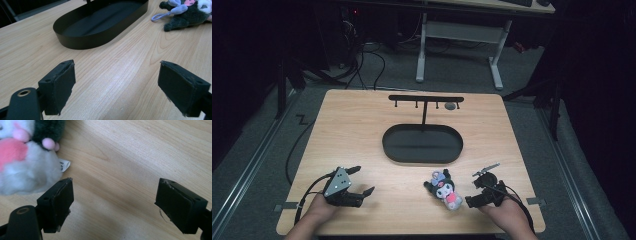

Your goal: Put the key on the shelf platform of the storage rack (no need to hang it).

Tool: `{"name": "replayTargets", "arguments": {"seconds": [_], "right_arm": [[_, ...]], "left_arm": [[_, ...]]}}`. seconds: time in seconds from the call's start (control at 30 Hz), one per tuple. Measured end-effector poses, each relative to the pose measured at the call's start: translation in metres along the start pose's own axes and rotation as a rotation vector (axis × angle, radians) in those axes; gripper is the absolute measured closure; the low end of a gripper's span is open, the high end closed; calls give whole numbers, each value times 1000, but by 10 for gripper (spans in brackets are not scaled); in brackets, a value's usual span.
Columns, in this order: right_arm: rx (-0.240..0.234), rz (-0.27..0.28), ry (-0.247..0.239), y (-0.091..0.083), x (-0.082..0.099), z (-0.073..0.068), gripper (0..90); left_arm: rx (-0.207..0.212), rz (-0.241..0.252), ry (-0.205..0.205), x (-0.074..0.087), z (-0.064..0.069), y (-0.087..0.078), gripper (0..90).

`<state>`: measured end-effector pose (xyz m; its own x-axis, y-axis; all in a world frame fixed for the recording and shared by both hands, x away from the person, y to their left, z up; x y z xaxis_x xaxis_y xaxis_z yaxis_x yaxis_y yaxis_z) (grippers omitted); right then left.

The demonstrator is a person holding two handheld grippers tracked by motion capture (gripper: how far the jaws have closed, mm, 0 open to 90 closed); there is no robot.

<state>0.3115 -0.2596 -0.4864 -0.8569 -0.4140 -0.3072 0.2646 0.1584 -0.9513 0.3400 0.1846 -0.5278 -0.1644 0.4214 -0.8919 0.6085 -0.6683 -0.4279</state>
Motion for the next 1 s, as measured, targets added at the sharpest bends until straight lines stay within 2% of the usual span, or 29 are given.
{"name": "replayTargets", "arguments": {"seconds": [0.23, 0.57, 0.7, 1.0], "right_arm": [[0, 31, 3, -15, -1, -4, 150], [-27, 72, -35, -29, -9, -20, 149], [-40, 93, -53, -30, -12, -28, 149], [-67, 90, -88, -25, -16, -45, 150]], "left_arm": [[-2, -1, 2, 0, 0, 0, 154], [-1, -3, -1, 0, 0, 0, 154], [0, -3, 0, 0, 0, 0, 154], [0, -2, -1, 0, 0, 0, 154]]}}
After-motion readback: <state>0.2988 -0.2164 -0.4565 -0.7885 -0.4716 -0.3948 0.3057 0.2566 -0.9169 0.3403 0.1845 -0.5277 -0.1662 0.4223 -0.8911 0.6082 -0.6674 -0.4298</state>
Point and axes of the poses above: each handheld gripper's, and its own axes: y roughly forward along the jaws, x roughly out of its underside, z roughly to its right, the point moved 1 cm from there along y, roughly forward along the jaws, and after that the axes turned 4 degrees about -x, right-handed, at the moved point
